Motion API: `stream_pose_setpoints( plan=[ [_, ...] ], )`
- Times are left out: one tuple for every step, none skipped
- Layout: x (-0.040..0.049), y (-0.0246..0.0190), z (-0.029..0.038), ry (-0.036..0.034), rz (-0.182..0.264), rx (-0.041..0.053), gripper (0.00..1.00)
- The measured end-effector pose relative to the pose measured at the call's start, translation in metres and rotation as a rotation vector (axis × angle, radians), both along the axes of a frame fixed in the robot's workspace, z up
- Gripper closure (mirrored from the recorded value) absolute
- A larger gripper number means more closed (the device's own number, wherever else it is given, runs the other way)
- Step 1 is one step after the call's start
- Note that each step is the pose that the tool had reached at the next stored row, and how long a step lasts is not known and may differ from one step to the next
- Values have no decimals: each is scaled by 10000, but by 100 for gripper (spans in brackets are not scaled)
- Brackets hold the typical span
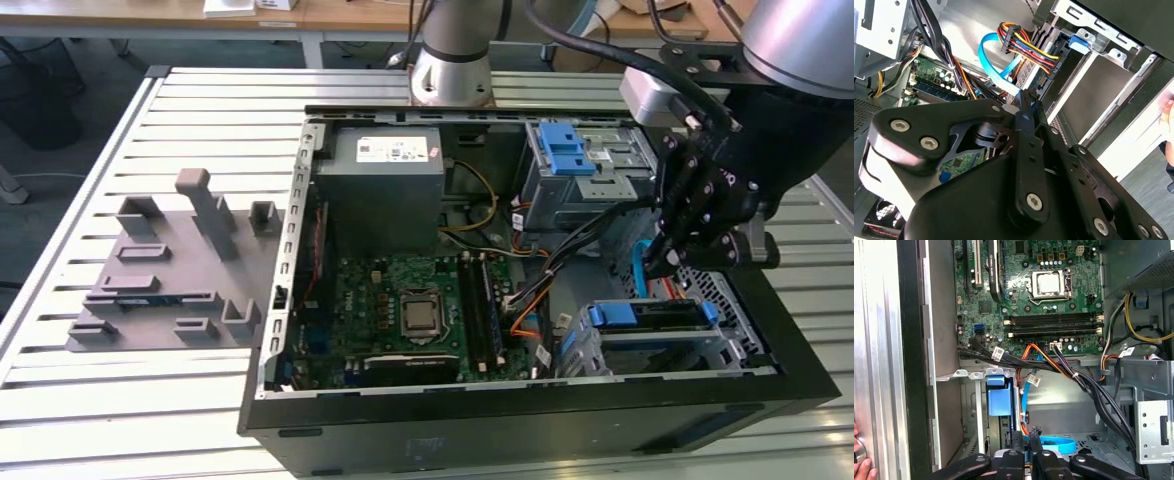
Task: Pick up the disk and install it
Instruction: 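Insert the second disk wire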
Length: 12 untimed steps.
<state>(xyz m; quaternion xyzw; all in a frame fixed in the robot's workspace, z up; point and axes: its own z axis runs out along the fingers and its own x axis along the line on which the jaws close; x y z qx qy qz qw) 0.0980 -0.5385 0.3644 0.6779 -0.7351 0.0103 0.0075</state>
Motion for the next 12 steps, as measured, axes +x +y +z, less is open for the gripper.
stream_pose_setpoints(
  plan=[
    [0, 0, 0, 0, 0, 0, 84],
    [0, 0, 0, 0, 0, -1, 84],
    [0, 0, 0, 0, 0, -1, 84],
    [0, -1, -1, 0, 0, -1, 84],
    [0, -6, -5, 0, 0, 4, 84],
    [0, -16, -8, 0, 0, 26, 84],
    [0, -23, -13, 1, -1, 94, 84],
    [1, -28, -17, 0, 0, 232, 84],
    [2, -33, -21, 0, 0, 368, 84],
    [2, -39, -25, 0, 0, 504, 84],
    [2, -46, -31, 0, -1, 604, 84],
    [2, -50, -38, -1, -1, 636, 84]
  ],
)
